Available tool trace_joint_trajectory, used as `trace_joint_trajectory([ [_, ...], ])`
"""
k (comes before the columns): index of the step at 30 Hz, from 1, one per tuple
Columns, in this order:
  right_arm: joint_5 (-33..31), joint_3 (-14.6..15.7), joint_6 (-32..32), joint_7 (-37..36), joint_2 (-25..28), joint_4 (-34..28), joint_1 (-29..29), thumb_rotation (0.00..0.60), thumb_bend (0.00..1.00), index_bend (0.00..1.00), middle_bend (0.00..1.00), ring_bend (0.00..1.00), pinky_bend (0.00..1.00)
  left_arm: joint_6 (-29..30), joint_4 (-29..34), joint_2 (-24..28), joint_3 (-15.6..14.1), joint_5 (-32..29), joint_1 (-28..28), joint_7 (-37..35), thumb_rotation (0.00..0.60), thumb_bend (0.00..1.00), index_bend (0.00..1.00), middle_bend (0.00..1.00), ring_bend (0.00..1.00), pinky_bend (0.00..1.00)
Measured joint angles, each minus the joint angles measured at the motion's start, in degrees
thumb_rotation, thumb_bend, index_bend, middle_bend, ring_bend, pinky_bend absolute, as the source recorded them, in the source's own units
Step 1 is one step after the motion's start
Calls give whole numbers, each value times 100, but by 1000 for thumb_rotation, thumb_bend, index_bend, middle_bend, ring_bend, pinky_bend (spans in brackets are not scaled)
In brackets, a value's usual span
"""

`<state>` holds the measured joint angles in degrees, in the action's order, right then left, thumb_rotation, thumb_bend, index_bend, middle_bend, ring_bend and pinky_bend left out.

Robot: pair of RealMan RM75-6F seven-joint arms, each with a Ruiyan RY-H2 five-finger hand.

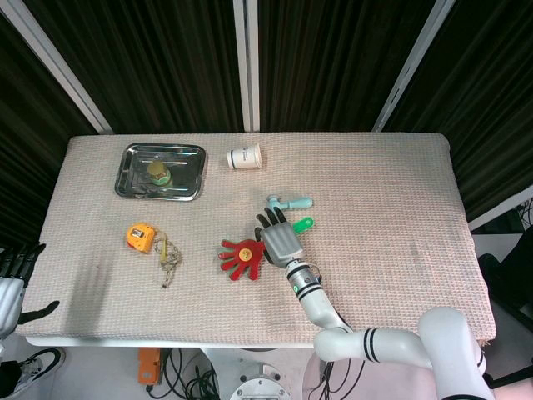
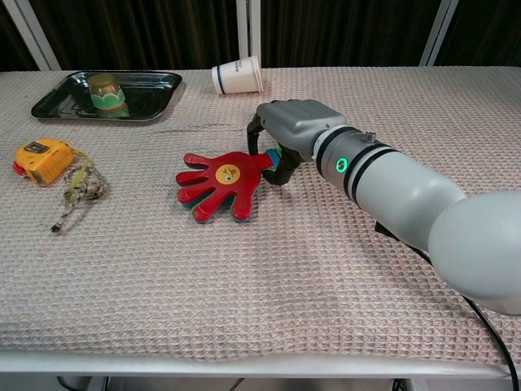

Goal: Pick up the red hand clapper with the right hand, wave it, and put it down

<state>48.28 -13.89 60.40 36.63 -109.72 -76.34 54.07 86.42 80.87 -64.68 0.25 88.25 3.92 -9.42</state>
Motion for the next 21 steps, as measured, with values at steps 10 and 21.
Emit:
trace_joint_trajectory([
  [10,762,118,137,-855,499,-716,-455,600,370,819,533,371,569,46,-35,-61,9,58,1,-73,600,106,34,44,0,0],
  [21,1333,222,211,-1615,613,-690,-760,600,384,822,640,623,810,-12,4,-67,-2,50,13,-31,600,106,34,43,0,3],
])
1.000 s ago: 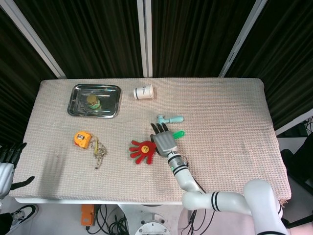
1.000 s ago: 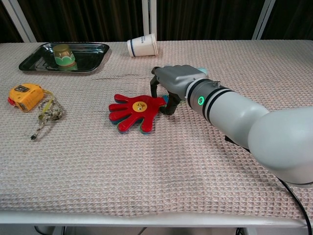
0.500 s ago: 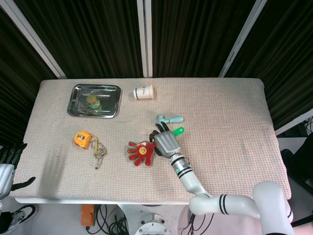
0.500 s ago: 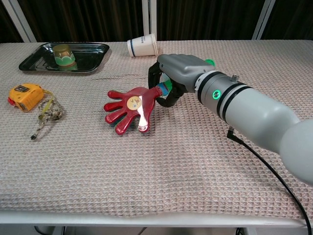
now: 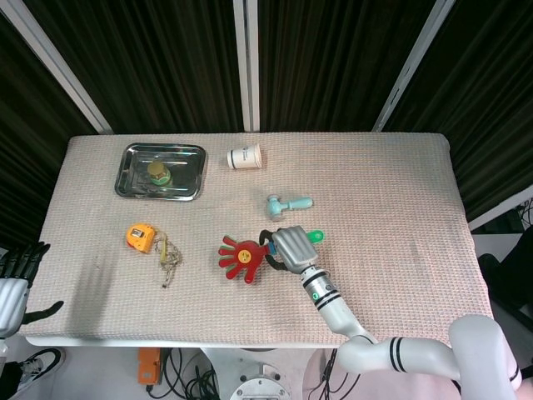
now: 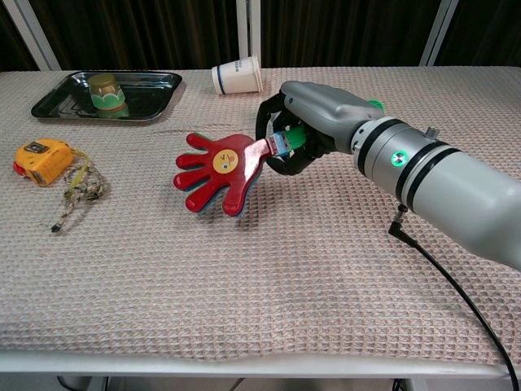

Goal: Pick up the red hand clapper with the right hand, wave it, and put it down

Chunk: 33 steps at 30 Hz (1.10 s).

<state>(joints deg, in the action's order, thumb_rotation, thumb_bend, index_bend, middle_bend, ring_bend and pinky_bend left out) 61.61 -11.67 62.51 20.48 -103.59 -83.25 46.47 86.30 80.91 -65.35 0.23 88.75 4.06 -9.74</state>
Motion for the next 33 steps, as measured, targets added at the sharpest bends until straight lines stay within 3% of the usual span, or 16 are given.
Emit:
trace_joint_trajectory([
  [11,238,-45,30,-1003,0,205,-347,600,432,849,713,769,949,-42,29,-1,-4,-16,9,37,600,106,34,44,0,14],
  [21,203,-209,-84,-1913,64,277,-691,600,459,865,766,849,996,-89,99,24,4,-25,36,120,600,106,34,43,0,19],
  [27,131,-368,-229,-2533,211,-1,-828,600,475,865,762,850,996,-126,136,24,11,-34,59,169,600,105,34,43,0,20],
  [33,-17,-707,-804,-3949,564,-534,-965,600,477,863,747,850,996,-146,161,16,15,-33,79,200,600,106,34,43,0,20],
])
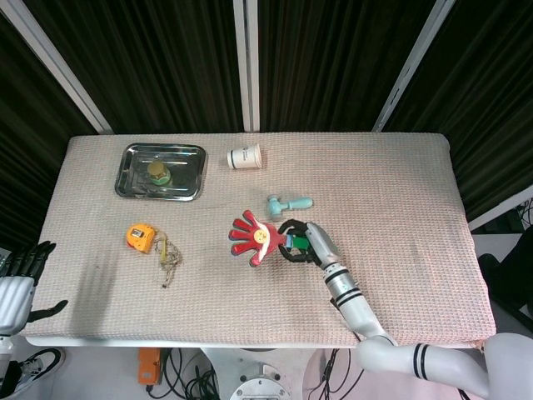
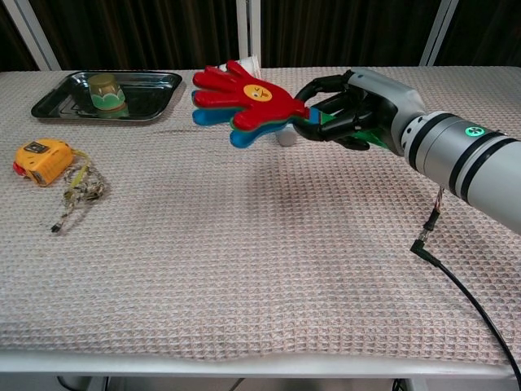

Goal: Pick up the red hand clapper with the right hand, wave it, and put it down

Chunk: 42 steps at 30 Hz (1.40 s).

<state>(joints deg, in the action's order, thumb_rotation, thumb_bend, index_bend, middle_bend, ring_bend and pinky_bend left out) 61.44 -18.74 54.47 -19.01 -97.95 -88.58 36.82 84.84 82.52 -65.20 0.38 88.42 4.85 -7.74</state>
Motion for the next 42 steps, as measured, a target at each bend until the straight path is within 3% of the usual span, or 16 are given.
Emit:
trace_joint_trajectory([
  [8,183,-645,-1109,-3063,605,-563,-323,600,478,864,751,851,1000,-26,-30,-24,-7,-14,4,-15,600,106,34,43,0,20],
  [13,947,-925,-1674,-4924,915,-606,-489,600,477,867,752,851,1000,-44,-38,-41,-5,-11,21,-18,600,106,34,44,0,20],
  [18,1633,-824,-1819,-5342,1132,-493,-424,600,477,867,768,851,1000,-69,-35,-49,-11,-18,28,-9,600,106,34,44,0,20],
  [21,1945,-711,-1896,-4859,1292,-421,-337,600,477,878,778,858,1000,-97,-38,-53,-20,-35,30,-9,600,106,34,43,0,20],
  [24,2098,-616,-1936,-3803,1429,-375,-271,600,477,893,787,860,1000,-112,-44,-61,-23,-46,31,-20,600,106,34,43,0,20],
  [30,1798,-436,-1869,-273,1677,-488,-175,600,477,898,806,877,1000,-128,-38,-70,-24,-43,43,-16,600,106,34,43,0,20],
  [35,754,-278,-1717,2693,1950,-862,-12,600,477,897,793,892,1000,-93,-55,-96,-14,-13,53,-12,600,106,34,40,0,20],
  [38,261,-261,-1670,3740,2094,-1074,66,600,473,897,792,892,1000,-94,-49,-98,-10,-15,58,1,600,107,34,40,0,20],
  [42,94,-353,-1542,4245,2171,-1290,47,600,469,901,794,892,1000,-88,-44,-103,-8,-22,55,5,600,106,34,40,0,20],
])
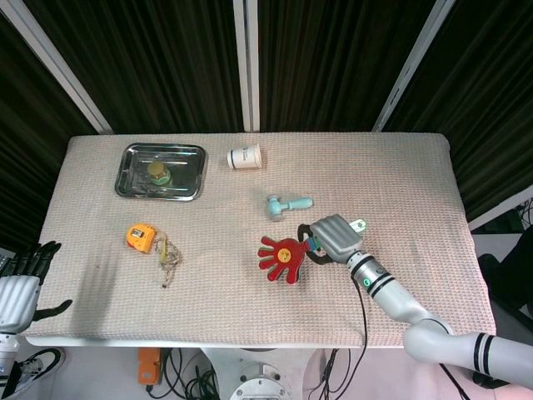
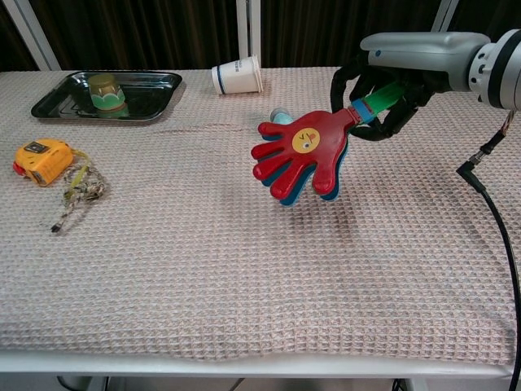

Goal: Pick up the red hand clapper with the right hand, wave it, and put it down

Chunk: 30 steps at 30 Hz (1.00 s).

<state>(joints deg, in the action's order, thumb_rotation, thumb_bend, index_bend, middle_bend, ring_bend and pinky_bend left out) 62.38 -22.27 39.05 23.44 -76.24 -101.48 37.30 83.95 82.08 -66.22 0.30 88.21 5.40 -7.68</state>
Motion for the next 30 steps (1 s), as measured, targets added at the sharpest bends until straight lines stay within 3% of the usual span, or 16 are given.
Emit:
trace_joint_trajectory([
  [5,160,-249,242,-800,-54,-184,-201,600,480,904,794,892,1000,6,-14,-4,-1,-9,-7,-30,600,106,34,40,0,20],
  [9,351,-475,380,-2530,-88,-276,-399,600,534,906,794,892,1000,13,-35,-11,-2,-8,-11,-60,600,106,34,40,0,20],
  [16,1014,-779,567,-7576,-50,-214,-730,600,529,903,794,892,1000,-5,-46,-22,-2,-1,6,-71,600,106,34,40,0,20],
  [19,1367,-825,671,-9488,-26,-95,-818,600,547,902,794,892,1000,-8,-41,-18,1,-3,11,-70,600,106,34,40,0,20],
  [22,1706,-816,776,-10877,-6,56,-859,600,537,902,794,892,1000,-22,-39,-16,2,-10,16,-66,600,106,34,40,0,20],
  [26,2027,-719,856,-11827,21,241,-826,600,514,888,794,893,1000,-44,-33,-19,1,-17,27,-62,600,106,34,40,0,20],
  [30,2319,-576,915,-11808,31,415,-755,600,513,878,797,893,1000,-58,-31,-25,4,-25,37,-66,600,106,34,40,0,20],
])
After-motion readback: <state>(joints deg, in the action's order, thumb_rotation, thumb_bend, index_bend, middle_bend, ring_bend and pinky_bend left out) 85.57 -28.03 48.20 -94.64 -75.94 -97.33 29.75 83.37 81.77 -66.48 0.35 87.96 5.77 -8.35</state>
